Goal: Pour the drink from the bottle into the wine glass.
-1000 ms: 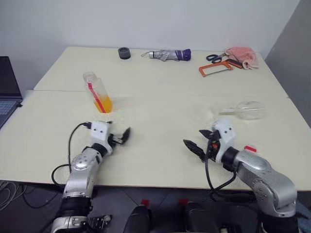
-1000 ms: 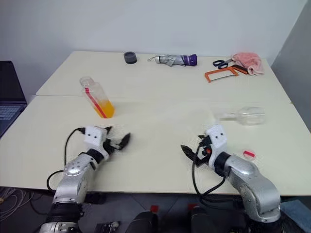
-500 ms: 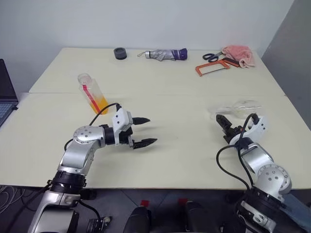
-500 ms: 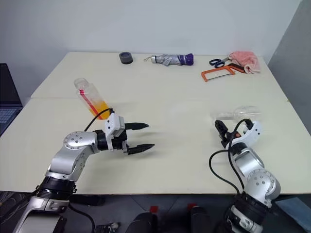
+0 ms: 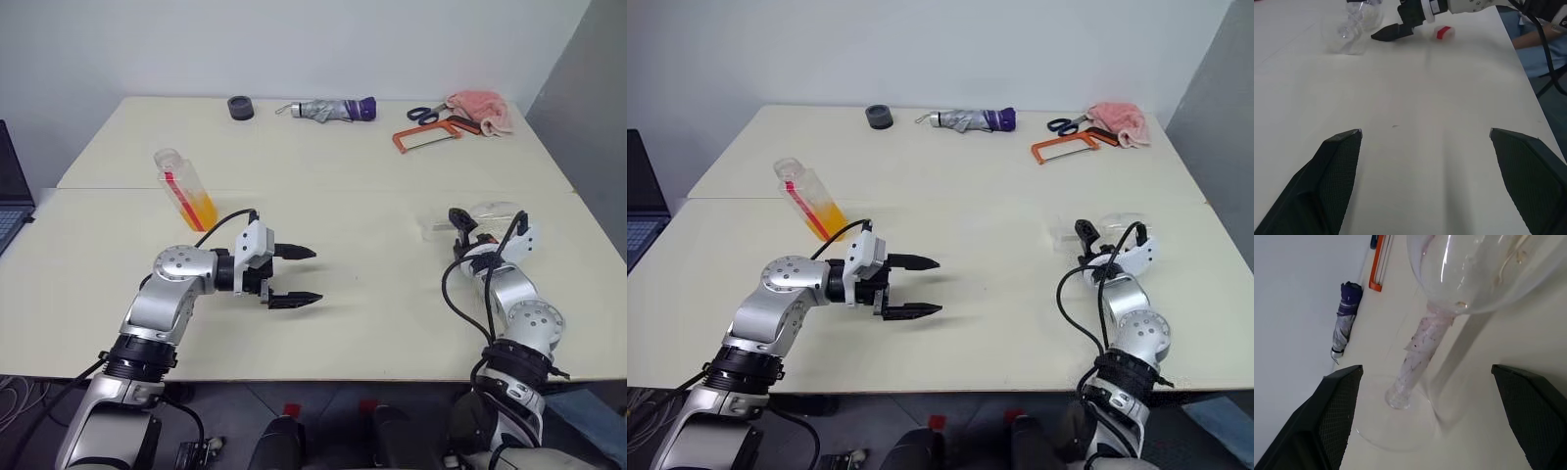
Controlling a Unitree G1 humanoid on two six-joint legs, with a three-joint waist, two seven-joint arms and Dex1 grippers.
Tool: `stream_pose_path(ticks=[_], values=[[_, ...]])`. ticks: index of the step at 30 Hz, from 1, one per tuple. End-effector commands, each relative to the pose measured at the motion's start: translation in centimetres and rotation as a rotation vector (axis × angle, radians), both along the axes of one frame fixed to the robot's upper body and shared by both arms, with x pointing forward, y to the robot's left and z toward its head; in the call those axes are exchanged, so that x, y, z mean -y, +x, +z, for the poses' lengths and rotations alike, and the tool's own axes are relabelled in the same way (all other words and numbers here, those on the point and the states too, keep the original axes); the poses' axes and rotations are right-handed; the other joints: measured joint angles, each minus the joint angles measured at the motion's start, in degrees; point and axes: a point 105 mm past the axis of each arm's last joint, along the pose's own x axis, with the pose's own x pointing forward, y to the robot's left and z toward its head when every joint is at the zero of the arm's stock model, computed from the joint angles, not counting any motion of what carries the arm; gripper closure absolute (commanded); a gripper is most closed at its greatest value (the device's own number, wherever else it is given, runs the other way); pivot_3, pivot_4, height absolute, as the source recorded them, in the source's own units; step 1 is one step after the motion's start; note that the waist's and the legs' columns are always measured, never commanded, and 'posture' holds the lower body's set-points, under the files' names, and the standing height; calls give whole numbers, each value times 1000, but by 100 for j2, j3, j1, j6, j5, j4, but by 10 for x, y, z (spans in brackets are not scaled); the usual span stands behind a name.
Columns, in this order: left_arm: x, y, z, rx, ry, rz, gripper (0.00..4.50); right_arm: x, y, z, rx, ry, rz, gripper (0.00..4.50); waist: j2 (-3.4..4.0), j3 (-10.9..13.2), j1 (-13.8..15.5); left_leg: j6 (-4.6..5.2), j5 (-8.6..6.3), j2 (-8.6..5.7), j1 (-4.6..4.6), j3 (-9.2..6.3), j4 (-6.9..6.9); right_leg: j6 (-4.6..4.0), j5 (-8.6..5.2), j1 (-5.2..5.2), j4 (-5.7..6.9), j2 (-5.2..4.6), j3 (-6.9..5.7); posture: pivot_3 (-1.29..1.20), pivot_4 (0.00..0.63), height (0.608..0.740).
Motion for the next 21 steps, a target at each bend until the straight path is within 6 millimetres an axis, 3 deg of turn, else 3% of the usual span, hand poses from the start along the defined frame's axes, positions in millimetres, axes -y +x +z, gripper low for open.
stream_pose_path(ticks=[1,8,10,17,21], values=[[1,2,18,40,-36,-13,19,6,11,4,18,23,-36,0,0,0,1,0,0,0,0,0,2,0,0,1,1,0,0,0,150,740],[0,5,24,59,-25,-18,19,11,27,1,6,96,-64,0,0,0,-7,1,0,1,2,3,2,0,0,3,0,1,-1,0,150,740],[0,6,24,65,-20,-17,0,12,29,-2,-5,118,-74,380,0,0,-8,1,0,1,2,3,2,0,0,3,0,1,0,0,150,740],[1,6,25,71,-19,-12,0,5,29,1,6,183,-66,2814,2,1,-9,1,0,6,1,1,0,0,0,1,1,0,0,0,150,740],[0,7,24,72,-20,-4,0,-3,27,14,43,202,-36,4162,3,1,-9,1,0,10,1,-1,-1,0,0,1,1,0,0,0,150,740]])
